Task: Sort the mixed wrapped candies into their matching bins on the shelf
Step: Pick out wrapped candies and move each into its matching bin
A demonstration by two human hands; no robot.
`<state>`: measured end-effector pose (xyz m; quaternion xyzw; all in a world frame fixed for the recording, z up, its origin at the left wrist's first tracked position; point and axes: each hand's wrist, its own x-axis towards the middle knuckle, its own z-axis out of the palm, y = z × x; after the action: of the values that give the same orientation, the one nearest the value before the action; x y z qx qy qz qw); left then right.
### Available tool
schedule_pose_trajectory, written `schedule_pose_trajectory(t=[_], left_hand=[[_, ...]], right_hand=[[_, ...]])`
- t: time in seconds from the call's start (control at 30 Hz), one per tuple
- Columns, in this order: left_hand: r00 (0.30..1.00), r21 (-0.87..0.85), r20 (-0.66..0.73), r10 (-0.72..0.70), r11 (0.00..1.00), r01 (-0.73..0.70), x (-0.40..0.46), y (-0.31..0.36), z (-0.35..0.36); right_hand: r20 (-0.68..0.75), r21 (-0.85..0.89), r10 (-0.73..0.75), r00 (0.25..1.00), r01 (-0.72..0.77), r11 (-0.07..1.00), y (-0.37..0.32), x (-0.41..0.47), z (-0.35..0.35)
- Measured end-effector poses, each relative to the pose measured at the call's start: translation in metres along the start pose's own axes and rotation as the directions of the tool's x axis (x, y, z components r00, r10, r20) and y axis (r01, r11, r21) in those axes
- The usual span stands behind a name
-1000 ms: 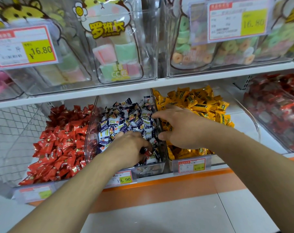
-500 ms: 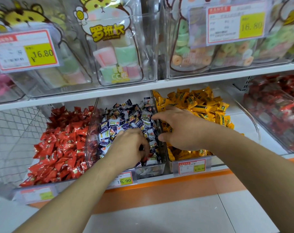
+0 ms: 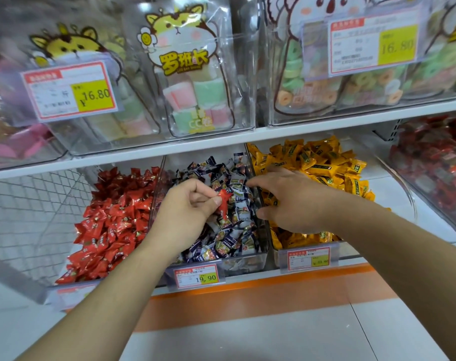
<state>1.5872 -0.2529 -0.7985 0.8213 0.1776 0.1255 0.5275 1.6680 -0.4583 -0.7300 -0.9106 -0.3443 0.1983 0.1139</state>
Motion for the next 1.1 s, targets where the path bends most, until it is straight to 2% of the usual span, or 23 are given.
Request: schedule_pose_trajectory(t=[0.07,0.17,0.3,0.37,0.43,0.5,0.57,0.67,0.73,0.8,0.87,0.93,1.03,1.1], left_hand=[[1.0,-0.05,-0.013,-0.016,0.999,0.015,-0.007,0.003,-0.008],[0.996,-0.013,-0.091,0.001,1.0,-0.002,-0.013,0.009,-0.028],[0.959,0.077,-0.282,0.04,0.997,-0.02,-0.014,-0.003,-0.076],[0.916,0.242,-0.389,0.099,0.97,-0.002,-0.018,-0.013,-0.103],[0.884,0.488,-0.436,0.171,0.87,0.072,-0.026,-0.017,-0.121],[0.872,0.643,-0.434,0.224,0.756,0.125,-0.03,-0.017,-0.122],[0.886,0.696,-0.368,0.282,0.715,0.062,-0.032,-0.008,-0.109],[0.928,0.676,-0.129,0.35,0.715,-0.176,-0.031,0.009,-0.072],[0.96,0.63,0.097,0.262,0.73,-0.264,-0.027,0.015,-0.041],[0.96,0.654,0.269,0.074,0.718,-0.239,-0.018,0.01,-0.012],[0.943,0.754,0.32,-0.092,0.627,-0.195,-0.009,0.001,0.009],[0.931,0.797,0.334,-0.145,0.571,-0.196,-0.003,-0.003,0.02],[0.927,0.742,0.361,-0.099,0.632,-0.221,-0.001,-0.006,0.021],[0.927,0.67,0.364,-0.084,0.716,-0.198,0.0,-0.011,0.014]], right_hand=[[0.006,0.003,0.001,1.0,-0.001,1.0,0.0,0.0,0.0],[0.01,0.022,0.004,1.0,-0.004,1.0,0.0,0.001,0.0],[0.001,0.031,0.017,1.0,-0.017,0.999,0.002,0.005,0.002],[-0.006,0.039,0.02,1.0,-0.019,0.999,0.001,0.006,0.004],[-0.008,0.037,0.022,1.0,-0.022,0.999,0.001,0.005,0.004],[-0.002,0.032,0.023,1.0,-0.023,0.999,0.0,0.004,0.004],[0.004,0.032,0.026,1.0,-0.026,0.999,-0.002,0.003,0.003],[0.01,0.037,0.034,0.999,-0.034,0.999,-0.003,0.003,0.001],[0.01,0.037,0.036,0.999,-0.037,0.999,-0.002,0.005,0.002],[0.006,0.035,0.036,0.999,-0.036,0.999,0.0,0.006,0.003],[0.005,0.033,0.032,0.999,-0.033,0.999,0.001,0.005,0.002],[0.007,0.022,0.026,1.0,-0.026,0.999,0.001,0.005,0.002],[0.003,0.009,0.012,1.0,-0.012,1.0,0.001,0.004,0.001],[0.008,0.008,0.005,1.0,-0.005,1.0,0.002,0.004,0.0]])
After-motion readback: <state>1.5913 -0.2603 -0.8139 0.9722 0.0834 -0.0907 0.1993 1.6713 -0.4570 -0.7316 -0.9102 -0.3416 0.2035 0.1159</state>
